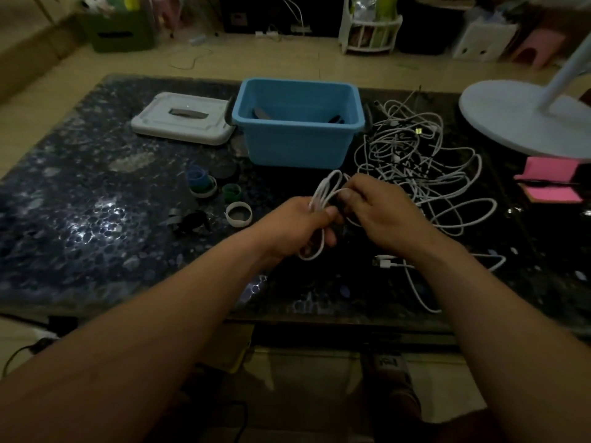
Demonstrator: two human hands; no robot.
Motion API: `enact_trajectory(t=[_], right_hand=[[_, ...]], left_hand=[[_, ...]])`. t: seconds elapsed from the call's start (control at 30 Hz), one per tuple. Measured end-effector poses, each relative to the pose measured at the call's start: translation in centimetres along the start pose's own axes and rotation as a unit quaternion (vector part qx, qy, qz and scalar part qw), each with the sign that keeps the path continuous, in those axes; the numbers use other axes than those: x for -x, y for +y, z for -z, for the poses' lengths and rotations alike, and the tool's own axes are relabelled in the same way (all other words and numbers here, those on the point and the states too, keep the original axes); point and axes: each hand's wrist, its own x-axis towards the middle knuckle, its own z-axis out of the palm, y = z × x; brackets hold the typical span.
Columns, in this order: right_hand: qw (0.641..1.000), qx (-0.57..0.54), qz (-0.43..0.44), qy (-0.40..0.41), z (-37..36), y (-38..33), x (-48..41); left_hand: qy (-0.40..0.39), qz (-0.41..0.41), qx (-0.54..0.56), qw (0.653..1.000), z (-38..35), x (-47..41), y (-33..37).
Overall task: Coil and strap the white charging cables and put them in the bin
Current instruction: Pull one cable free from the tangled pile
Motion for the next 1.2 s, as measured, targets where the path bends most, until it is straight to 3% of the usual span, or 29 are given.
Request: enact_trajectory(t=[0.13, 0.23, 0.4, 0.53, 0.67, 0.87, 1.2], right_hand=[[0.998, 0.022, -0.041, -0.039, -0.7, 2.1, -0.2], [0.995, 0.069, -0.051, -0.049, -0.6, 4.0, -0.4], [0.990, 0.118, -0.068, 0.030, 2.0, 6.4, -1.0], [0.986, 0.121, -0.060, 0.096, 2.2, 6.1, -0.3], [0.983, 0.105, -0.018, 0.152, 1.5, 2.9, 0.4], [0.985, 0.150, 0.056, 0.071, -0.2, -0.5, 1.9], [0.991, 0.127, 0.026, 0.022, -0.8, 0.0, 2.0]], left_hand=[[0.026, 0.022, 0.219, 0.975, -0.2, -0.4, 0.2], [0.045, 0.036, 0.292, 0.955, 0.2, -0.8, 0.4], [0.141, -0.002, 0.307, 0.941, 3.3, -0.7, 1.8], [0.217, -0.032, 0.202, 0.954, 2.6, 0.3, 1.7], [0.186, 0.006, 0.191, 0.964, -1.4, 0.3, 0.7], [0.096, -0.006, 0.180, 0.979, -5.2, -1.0, 0.8], [0.269, -0.006, 0.267, 0.926, -7.6, -3.5, 1.8]])
